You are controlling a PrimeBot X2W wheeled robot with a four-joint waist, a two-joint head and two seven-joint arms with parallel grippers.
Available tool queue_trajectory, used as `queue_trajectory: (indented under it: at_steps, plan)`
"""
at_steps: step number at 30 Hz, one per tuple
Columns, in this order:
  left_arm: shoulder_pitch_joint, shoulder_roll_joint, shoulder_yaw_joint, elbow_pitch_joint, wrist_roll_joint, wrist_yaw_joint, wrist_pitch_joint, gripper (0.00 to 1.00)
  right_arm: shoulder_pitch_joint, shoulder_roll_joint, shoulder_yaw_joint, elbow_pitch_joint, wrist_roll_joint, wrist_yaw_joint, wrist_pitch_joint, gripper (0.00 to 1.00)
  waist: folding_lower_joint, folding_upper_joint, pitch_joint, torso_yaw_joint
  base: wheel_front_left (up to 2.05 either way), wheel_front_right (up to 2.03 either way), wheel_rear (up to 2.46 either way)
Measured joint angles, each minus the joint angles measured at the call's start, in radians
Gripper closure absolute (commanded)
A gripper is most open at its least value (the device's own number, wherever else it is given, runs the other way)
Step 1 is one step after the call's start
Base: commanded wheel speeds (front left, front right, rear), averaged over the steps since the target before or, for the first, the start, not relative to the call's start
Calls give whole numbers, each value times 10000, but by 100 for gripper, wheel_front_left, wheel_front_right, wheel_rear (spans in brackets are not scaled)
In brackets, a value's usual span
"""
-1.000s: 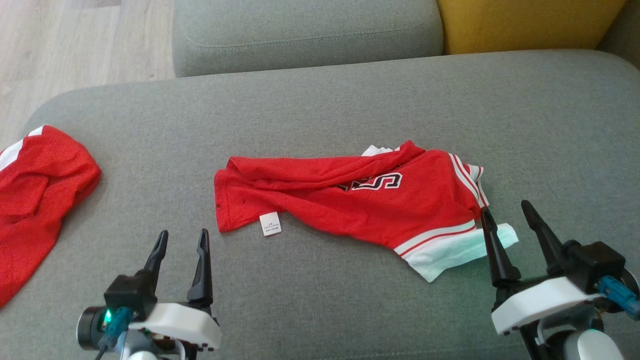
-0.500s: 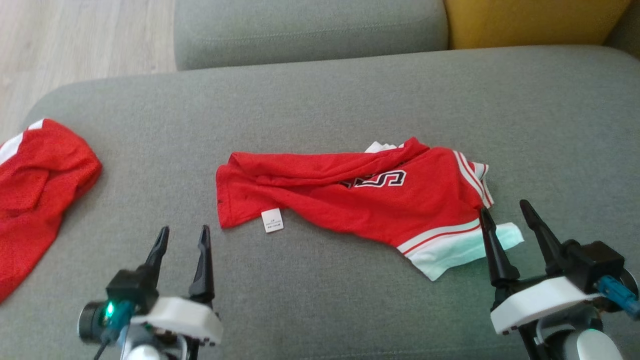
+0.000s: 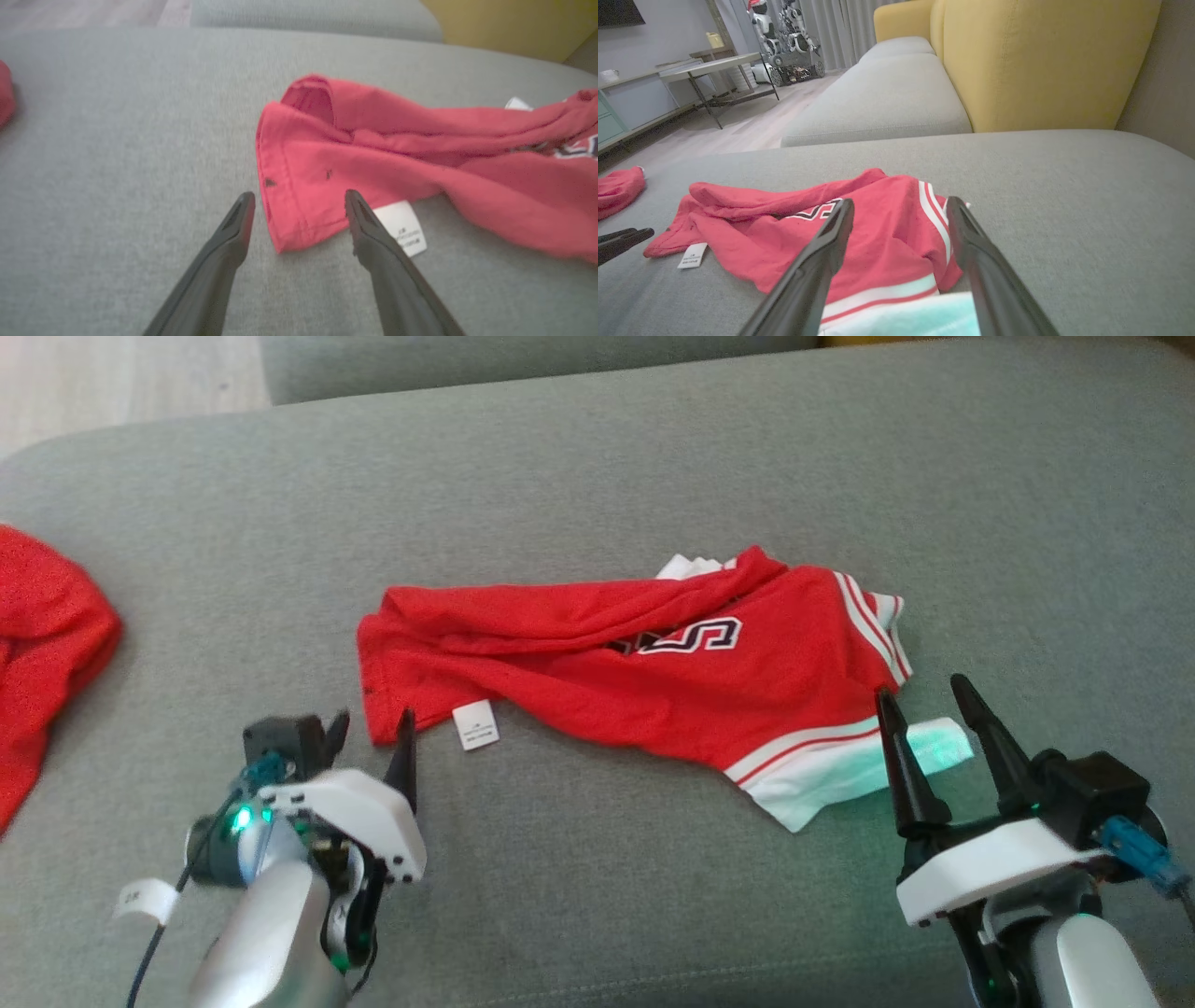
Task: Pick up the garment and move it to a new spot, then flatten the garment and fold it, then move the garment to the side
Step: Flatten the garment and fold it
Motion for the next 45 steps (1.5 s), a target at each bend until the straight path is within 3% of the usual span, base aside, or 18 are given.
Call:
queue_trajectory:
  at_steps: [6,7,8,9,19,28,29,30,38,45]
  plan:
    - [-302,-186,31,1097,-401,-184,105,0,3,54,-65,299,46,0,-29,0,0,0,174,-262,0,0,0]
    - [-408,-188,40,1204,-399,-245,79,29,7,65,-92,332,98,2,-29,0,0,0,186,-285,0,0,0]
    - [-408,-188,40,1204,-399,-245,79,71,7,65,-92,332,98,2,-29,0,0,0,186,-285,0,0,0]
    - [-499,-186,52,1304,-401,-267,59,100,9,82,-142,378,100,2,-29,0,0,0,199,-305,0,0,0]
    - [-647,-192,59,1894,-502,-439,-512,100,108,109,-934,1218,115,2,96,0,0,0,156,-406,0,0,0]
    - [-843,-242,-38,2086,-500,-525,-869,100,-251,127,-755,2711,512,2,38,0,0,0,278,-164,0,0,0]
    - [-848,-242,-40,2109,-500,-531,-924,100,-367,127,-740,2794,535,2,-2,56,0,0,281,-138,0,0,0]
    - [-848,-242,-40,2121,-500,-531,-997,100,-460,123,-721,2832,591,2,-23,100,0,0,280,-113,0,0,0]
    - [-845,-190,42,1436,-500,-500,-1588,100,-556,-174,-623,2380,963,0,-320,100,0,0,138,30,0,0,0]
    - [-762,341,385,-1590,-349,-127,-1728,100,-1021,-742,-1026,-12,968,2,-462,100,0,0,-163,104,0,0,0]
